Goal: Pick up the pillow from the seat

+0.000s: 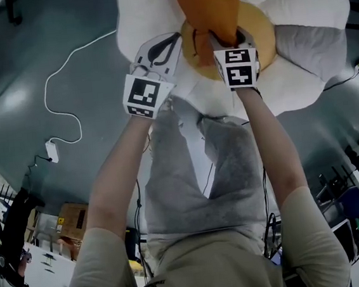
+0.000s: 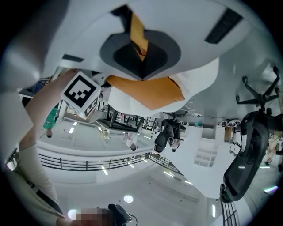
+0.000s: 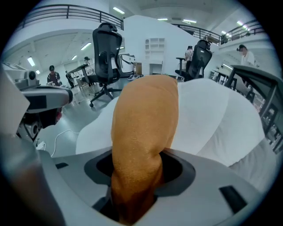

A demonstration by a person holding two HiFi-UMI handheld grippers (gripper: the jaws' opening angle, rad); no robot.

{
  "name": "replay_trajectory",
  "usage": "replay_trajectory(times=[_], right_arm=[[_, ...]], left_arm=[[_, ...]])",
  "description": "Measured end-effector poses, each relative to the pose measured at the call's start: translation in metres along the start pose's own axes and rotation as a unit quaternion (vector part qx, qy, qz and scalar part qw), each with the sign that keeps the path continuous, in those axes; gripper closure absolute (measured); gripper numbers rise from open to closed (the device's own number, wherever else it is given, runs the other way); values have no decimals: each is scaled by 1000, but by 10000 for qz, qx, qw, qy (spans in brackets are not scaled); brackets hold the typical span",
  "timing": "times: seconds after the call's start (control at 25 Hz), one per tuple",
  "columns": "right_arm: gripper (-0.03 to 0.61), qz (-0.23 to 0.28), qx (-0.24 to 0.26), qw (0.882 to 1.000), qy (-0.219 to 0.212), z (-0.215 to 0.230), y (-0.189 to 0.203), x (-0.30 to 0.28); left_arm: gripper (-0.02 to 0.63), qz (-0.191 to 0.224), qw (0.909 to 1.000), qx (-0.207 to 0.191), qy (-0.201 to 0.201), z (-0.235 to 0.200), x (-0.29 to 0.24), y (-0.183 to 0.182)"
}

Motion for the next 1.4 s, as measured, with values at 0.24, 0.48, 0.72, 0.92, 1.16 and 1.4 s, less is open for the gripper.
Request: replay_trajectory(times=[0.24,0.48,0.72,0.92,1.16,1.4], right_arm=[[330,680,38,9974,239,13,-53,133],[319,1769,-43,9829,502,30,-116,293],[311,2788,78,9580,675,25,-155,462],[290,3441,-19,9355,803,24,-159,584],[276,4086,-52,9078,949,22,-141,709],[268,4675,218,8764,1132,16,-127,802]], left_arm=[[604,286,9993,52,-217,18,66,-81],[604,877,9940,-214,-623,32,145,-195],[604,1489,9855,-385,-719,70,238,-303],[604,2098,9710,-861,-762,115,319,-385],[604,2626,9559,-1194,-559,171,403,-449],[604,2990,9412,-1539,-324,215,461,-491]])
Point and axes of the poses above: the fingertips, and each gripper's own axes: x backward along the fingers, z to its right, y out of its underside, the point moved 8 cm from there along x, backward along the fingers, and after that the axes turned 15 degrees about -z, right-handed, at the moved point
